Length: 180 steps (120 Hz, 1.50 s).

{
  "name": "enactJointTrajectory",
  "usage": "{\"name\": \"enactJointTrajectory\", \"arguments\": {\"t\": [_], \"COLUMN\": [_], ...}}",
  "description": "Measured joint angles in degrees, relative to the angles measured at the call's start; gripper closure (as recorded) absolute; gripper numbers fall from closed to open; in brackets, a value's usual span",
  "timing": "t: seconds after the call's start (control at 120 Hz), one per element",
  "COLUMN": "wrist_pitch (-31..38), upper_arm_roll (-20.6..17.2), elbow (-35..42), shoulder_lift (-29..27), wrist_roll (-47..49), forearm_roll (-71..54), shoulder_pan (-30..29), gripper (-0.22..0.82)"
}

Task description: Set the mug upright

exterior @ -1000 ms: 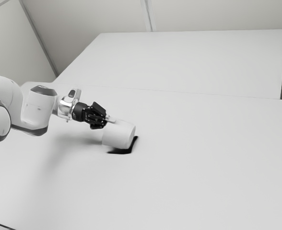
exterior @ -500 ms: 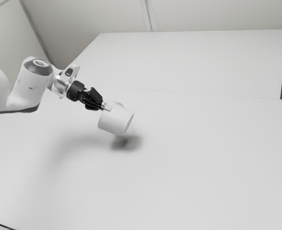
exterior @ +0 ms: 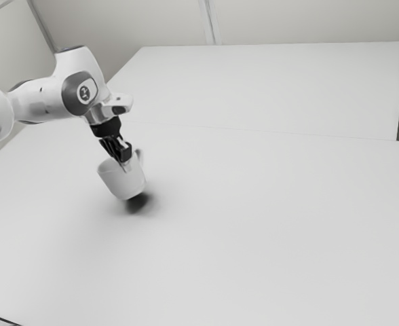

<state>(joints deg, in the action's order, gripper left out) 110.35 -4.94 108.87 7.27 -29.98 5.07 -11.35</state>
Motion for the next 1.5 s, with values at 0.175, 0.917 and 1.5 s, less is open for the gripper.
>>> {"name": "enactJointTrajectory", "arguments": {"t": [0.175,0.917,1.5], "wrist_pitch": [8.01,22.01,-6.96], "upper_arm_roll": [-0.56,-1.35,-2.05], "elbow": [7.5,13.29,-23.02], "shoulder_lift": [-1.15,-5.52,0.82], "wrist_roll": [4.58,14.63,16.67], "forearm_roll": [-5.16,-6.64,-2.56], "shoulder_pan": [0.36,1.58,1.78], "gripper": [0.79,0.12,0.01]}}
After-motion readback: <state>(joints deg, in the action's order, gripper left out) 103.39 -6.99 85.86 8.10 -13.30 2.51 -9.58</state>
